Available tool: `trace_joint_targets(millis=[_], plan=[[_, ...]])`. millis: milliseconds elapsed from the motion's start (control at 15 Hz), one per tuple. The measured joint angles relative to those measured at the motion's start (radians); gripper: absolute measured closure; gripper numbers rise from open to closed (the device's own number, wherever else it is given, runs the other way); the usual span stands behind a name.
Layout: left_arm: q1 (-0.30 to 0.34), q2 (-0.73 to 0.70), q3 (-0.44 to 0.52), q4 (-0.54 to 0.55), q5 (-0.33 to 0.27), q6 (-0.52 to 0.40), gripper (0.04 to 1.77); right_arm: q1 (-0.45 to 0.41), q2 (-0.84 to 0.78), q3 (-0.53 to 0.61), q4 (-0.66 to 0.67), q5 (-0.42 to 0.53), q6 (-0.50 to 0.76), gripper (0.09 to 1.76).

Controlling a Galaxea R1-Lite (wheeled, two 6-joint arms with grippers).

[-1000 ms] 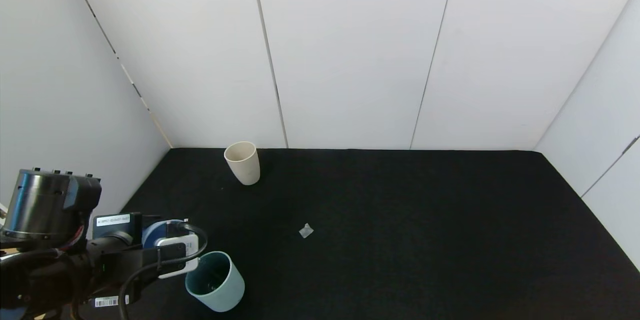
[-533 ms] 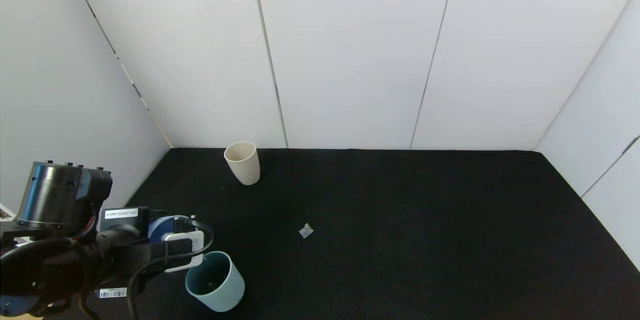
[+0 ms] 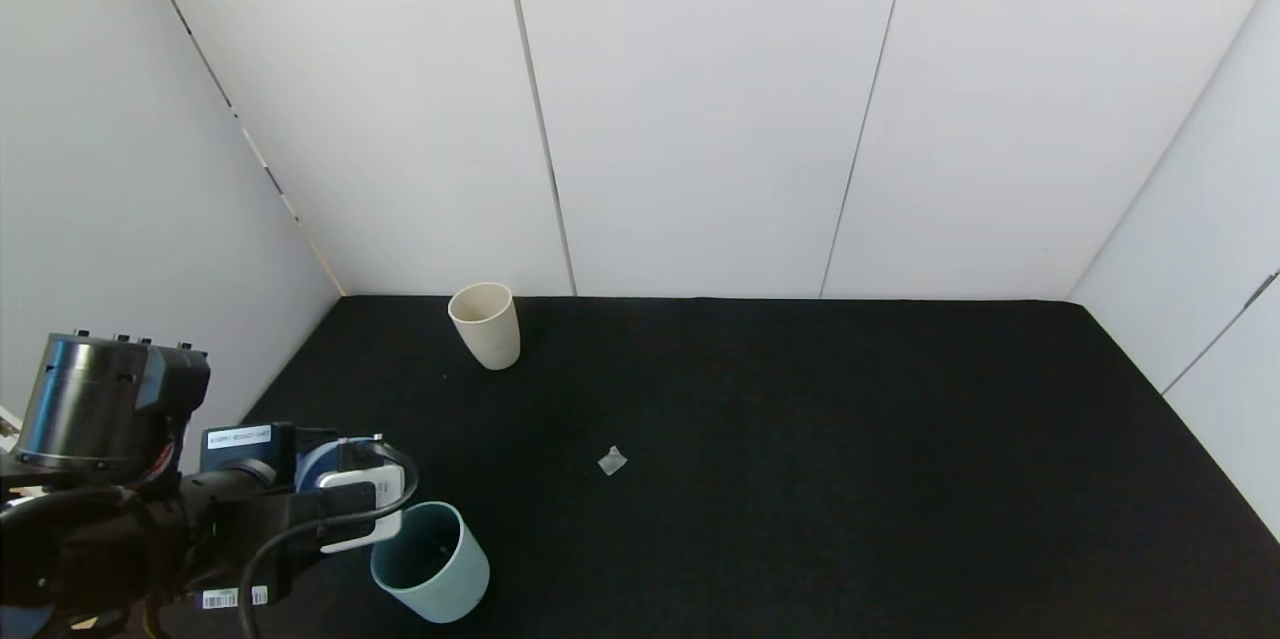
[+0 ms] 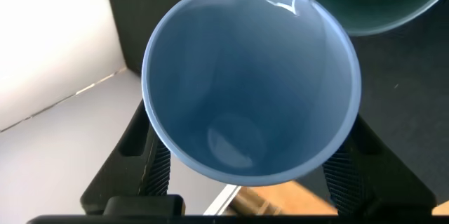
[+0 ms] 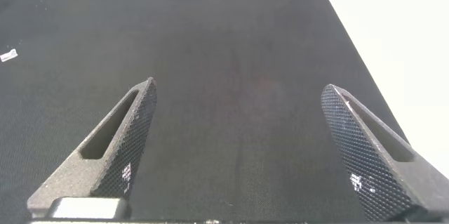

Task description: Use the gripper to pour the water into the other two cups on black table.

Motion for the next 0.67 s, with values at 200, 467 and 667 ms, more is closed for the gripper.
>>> trace_joint_targets(millis=[200, 467, 667], plan=[[0.008, -0.010, 0.000, 0.000, -0.082, -0.133, 0.59, 0.000, 0.000, 0.000, 0.000, 0.000, 0.000, 0.14], [-0.009, -0.015, -0.095, -0.004, -0.155, -0.296, 0.59, 0.000, 0.000, 0.000, 0.000, 0.000, 0.000, 0.14], [-0.090, 0.029, -0.216, -0.004, -0.166, -0.473, 0.59, 0.000, 0.000, 0.000, 0.000, 0.000, 0.000, 0.14]])
